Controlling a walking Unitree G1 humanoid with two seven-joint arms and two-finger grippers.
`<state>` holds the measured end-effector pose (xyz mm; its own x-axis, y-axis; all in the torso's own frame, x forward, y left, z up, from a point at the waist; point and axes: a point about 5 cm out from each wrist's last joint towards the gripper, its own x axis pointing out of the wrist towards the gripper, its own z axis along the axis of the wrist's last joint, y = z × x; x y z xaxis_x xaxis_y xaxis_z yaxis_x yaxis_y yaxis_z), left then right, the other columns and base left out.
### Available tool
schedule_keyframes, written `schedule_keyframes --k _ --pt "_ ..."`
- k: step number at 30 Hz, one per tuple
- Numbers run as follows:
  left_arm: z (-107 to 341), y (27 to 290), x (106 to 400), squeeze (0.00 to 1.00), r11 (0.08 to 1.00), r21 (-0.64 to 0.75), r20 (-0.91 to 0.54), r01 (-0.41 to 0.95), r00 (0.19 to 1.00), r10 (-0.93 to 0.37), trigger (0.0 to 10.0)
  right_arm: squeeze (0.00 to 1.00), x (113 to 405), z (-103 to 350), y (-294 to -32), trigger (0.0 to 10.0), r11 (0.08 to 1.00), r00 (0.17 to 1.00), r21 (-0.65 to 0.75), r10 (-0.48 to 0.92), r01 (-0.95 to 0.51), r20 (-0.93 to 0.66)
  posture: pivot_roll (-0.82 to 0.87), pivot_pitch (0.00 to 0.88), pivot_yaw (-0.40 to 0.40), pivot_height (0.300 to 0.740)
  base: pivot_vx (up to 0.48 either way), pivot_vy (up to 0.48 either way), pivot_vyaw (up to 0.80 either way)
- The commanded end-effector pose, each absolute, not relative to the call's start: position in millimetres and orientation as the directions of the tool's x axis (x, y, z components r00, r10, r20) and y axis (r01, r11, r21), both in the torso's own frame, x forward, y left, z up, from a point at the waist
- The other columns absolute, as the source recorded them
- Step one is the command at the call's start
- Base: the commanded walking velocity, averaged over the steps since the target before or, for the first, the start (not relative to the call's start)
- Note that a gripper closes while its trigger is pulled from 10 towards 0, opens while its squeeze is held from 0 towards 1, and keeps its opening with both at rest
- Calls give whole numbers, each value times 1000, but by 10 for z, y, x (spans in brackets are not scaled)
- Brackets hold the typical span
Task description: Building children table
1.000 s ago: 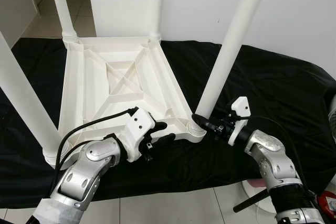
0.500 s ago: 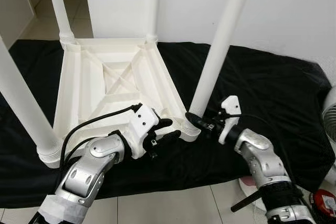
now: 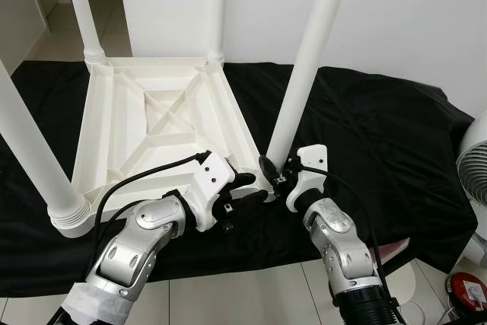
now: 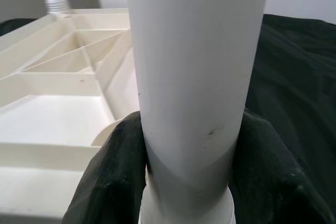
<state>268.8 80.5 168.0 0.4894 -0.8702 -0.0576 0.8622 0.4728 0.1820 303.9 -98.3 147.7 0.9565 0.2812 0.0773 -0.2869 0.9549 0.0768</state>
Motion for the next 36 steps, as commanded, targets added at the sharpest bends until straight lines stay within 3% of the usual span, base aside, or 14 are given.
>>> schedule_keyframes --k 1,10,11,21,22,31,36 --pt "1679 769 2693 0 444 183 -63 877 461 -885 10000 0 3030 1441 -1019 10000 979 984 97 175 -179 44 57 12 -85 740 0 0 0" --pt "1682 764 2690 0 440 185 -61 879 457 -887 10000 0 3015 1477 -970 10000 973 980 122 193 -199 57 58 5 -83 740 0 0 0" --pt "1682 762 2685 0 438 186 -60 879 456 -888 10000 1000 3012 1494 -980 10000 969 976 121 206 -213 69 59 5 -83 740 0 0 0" --pt "1683 744 2685 0 435 184 -58 881 452 -890 10000 1000 2957 1506 -1150 10000 947 945 18 319 -322 74 59 2 -82 740 0 0 0" --pt "1684 744 2684 0 434 185 -58 882 451 -891 10000 0 2949 1499 -1173 10000 940 938 2 340 -341 70 59 2 -82 740 0 0 0" --pt "1698 751 2701 0 434 188 -58 881 451 -891 10000 0 2954 1511 -1276 10000 812 820 -160 572 -562 28 56 2 -73 740 0 0 0" --pt "1703 754 2710 0 432 188 -58 882 449 -891 10000 0 2985 1527 -1303 10000 760 773 -192 634 -621 10 49 9 -63 740 0 0 0"
